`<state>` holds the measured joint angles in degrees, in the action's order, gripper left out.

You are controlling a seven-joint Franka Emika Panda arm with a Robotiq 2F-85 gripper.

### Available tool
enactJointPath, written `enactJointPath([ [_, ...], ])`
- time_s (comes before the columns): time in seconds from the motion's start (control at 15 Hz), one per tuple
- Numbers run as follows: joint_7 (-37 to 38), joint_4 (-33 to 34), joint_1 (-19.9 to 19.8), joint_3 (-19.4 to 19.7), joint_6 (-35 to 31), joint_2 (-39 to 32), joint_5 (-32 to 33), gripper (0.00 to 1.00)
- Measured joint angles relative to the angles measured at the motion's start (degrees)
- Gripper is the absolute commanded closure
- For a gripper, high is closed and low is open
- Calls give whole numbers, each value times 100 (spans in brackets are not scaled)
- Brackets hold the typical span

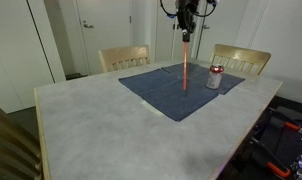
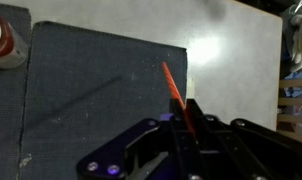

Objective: Remove the straw from the can and put it on the table

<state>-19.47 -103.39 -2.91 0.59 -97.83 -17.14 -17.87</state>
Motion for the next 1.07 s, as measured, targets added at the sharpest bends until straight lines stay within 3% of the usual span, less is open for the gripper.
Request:
enactJointPath([
  [0.27,2,117,-76,12,-842,-367,29,98],
  [0.47,13,268,-130,17,-1106,-632,72,98],
  [0.53,17,314,-148,19,-1149,-708,84,88],
  [0.6,23,362,-165,20,-1183,-780,105,64],
  [0.8,41,499,-214,22,-1236,-907,223,55],
  [1.07,84,612,-220,22,-1264,-915,612,27],
])
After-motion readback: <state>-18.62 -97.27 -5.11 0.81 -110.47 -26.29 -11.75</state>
